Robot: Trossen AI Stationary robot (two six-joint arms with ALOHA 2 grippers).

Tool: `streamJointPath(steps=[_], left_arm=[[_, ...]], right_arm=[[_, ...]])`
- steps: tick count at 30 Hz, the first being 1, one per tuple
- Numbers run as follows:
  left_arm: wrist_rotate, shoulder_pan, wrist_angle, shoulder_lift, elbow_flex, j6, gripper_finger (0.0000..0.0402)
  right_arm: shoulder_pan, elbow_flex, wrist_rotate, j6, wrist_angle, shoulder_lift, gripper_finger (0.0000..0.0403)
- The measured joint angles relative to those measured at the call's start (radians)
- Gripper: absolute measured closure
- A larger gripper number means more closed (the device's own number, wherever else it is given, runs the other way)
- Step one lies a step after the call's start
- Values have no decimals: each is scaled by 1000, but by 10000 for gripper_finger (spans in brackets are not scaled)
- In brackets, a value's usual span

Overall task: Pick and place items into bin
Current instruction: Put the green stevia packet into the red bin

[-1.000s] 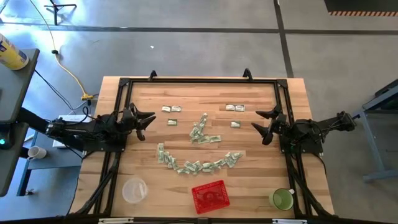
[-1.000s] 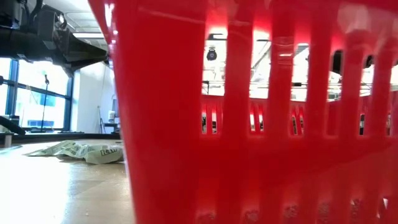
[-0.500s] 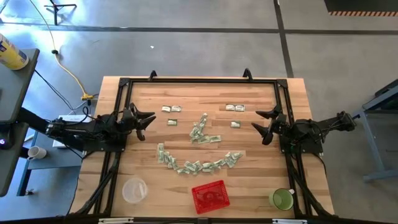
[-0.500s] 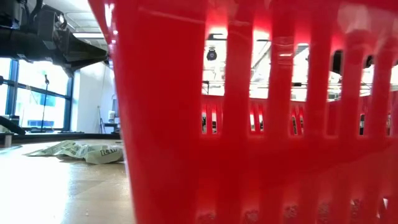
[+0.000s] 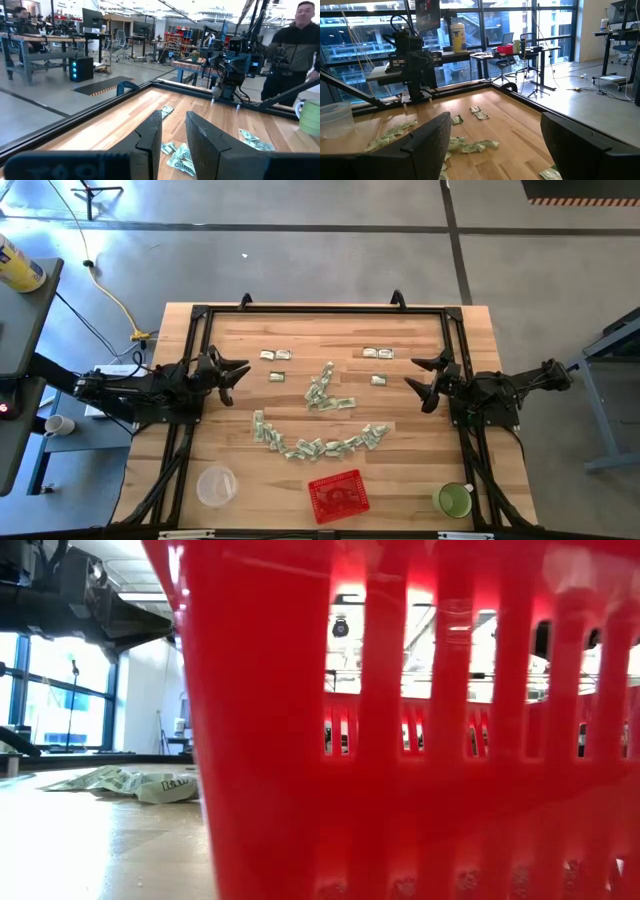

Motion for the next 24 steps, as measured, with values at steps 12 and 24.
streamJointPath(steps=[12, 24], left_arm=[[2, 0, 59, 4, 0, -623, 277], [54, 0, 53, 5, 1, -1058, 277]], right_arm=[[0, 0, 0, 0, -2, 0, 104], [0, 1, 24, -389, -4, 0, 104]])
